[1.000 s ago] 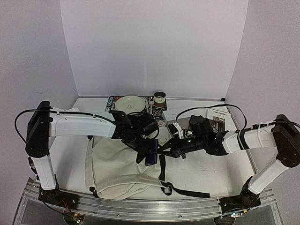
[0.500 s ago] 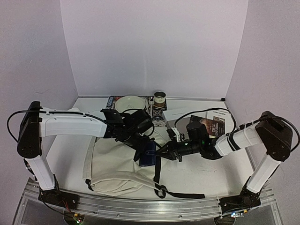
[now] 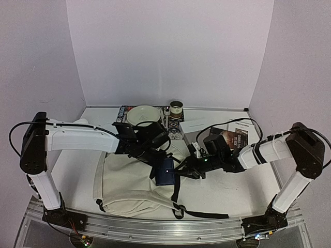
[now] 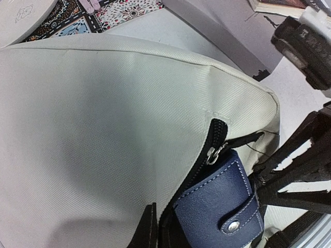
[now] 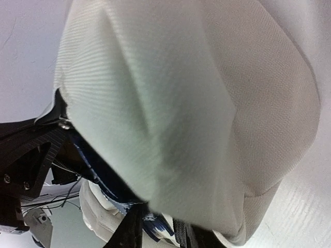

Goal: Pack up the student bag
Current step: Place the card case in the pocket on the back of the bag.

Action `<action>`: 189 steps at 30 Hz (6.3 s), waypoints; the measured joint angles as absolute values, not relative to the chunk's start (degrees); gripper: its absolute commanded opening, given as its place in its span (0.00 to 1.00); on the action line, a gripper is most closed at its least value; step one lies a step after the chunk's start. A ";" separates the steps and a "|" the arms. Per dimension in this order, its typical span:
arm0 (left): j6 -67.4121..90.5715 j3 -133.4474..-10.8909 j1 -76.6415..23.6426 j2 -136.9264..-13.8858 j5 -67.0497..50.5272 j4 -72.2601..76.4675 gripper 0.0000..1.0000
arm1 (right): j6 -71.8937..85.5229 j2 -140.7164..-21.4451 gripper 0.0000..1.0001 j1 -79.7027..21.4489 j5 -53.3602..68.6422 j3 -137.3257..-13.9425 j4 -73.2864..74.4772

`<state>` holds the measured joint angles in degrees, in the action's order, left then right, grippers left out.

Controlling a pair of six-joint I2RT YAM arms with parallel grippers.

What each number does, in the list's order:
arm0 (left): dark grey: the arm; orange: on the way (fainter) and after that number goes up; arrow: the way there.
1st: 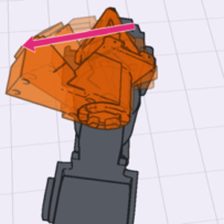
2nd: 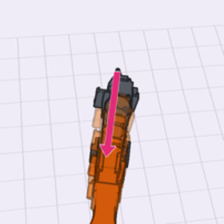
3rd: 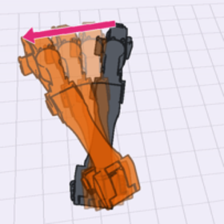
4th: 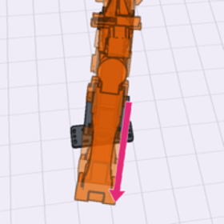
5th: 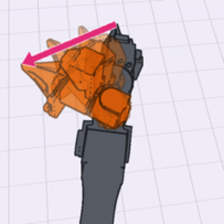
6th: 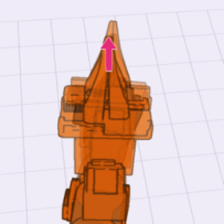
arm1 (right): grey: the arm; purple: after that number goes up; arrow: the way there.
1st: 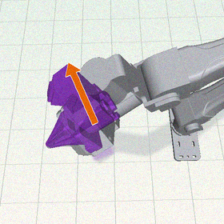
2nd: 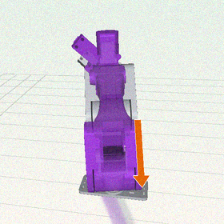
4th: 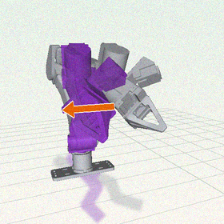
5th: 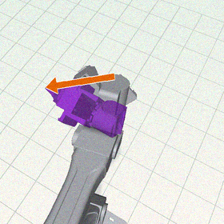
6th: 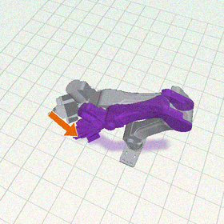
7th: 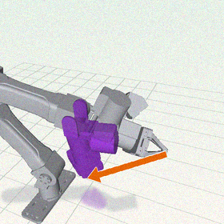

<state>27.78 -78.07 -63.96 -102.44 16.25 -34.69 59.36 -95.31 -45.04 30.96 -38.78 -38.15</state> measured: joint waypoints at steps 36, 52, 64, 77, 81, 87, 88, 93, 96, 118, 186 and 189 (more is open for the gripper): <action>30.69 -78.15 -64.07 -107.81 16.69 -31.35 0.00 | 53.80 -94.27 0.44 -53.08 21.41 -37.74 -32.52; 30.09 -78.13 -64.07 -107.81 16.28 -30.87 0.00 | 51.69 -94.63 0.00 -53.06 24.09 -39.55 -31.86; 24.39 -76.56 -64.28 -105.34 17.18 -30.63 0.00 | 51.93 -94.70 0.00 -53.04 29.68 -43.90 -30.12; 22.35 -74.82 -65.51 -102.78 20.04 -30.80 0.00 | 53.31 -98.32 0.00 -50.62 34.20 -47.84 -28.57; 22.45 -73.79 -65.82 -101.45 20.67 -29.24 0.00 | 54.11 -98.37 0.00 -48.51 35.24 -47.45 -28.01; 23.24 -71.98 -66.16 -100.16 20.60 -26.89 0.00 | 54.22 -98.37 0.00 -47.37 35.98 -47.32 -27.47; 23.51 -71.87 -66.23 -100.16 20.62 -26.79 0.00 | 54.27 -98.47 0.00 -47.37 36.48 -47.46 -27.32; 24.05 -71.75 -66.61 -100.16 21.53 -27.04 0.00 | 53.92 -100.60 0.00 -47.33 38.26 -49.18 -26.36; 24.02 -71.97 -66.85 -100.16 22.52 -27.50 0.00 | 53.39 -101.61 0.00 -47.35 38.56 -49.74 -26.24; 20.96 -70.74 -68.23 -99.81 24.19 -23.89 0.00 | 51.89 -102.02 0.00 -47.81 37.40 -52.25 -21.78; 28.24 -61.90 -66.96 -94.19 18.10 -15.80 0.00 | 40.43 -82.55 0.92 -47.46 6.64 -51.48 -11.73; 26.98 -60.90 -66.92 -93.65 17.23 -14.56 0.00 | 40.47 -85.82 0.92 -46.51 7.39 -53.71 -11.36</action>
<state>26.98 -60.90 -66.92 -93.65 17.23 -14.56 40.47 -85.82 -46.51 7.39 -53.71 -11.36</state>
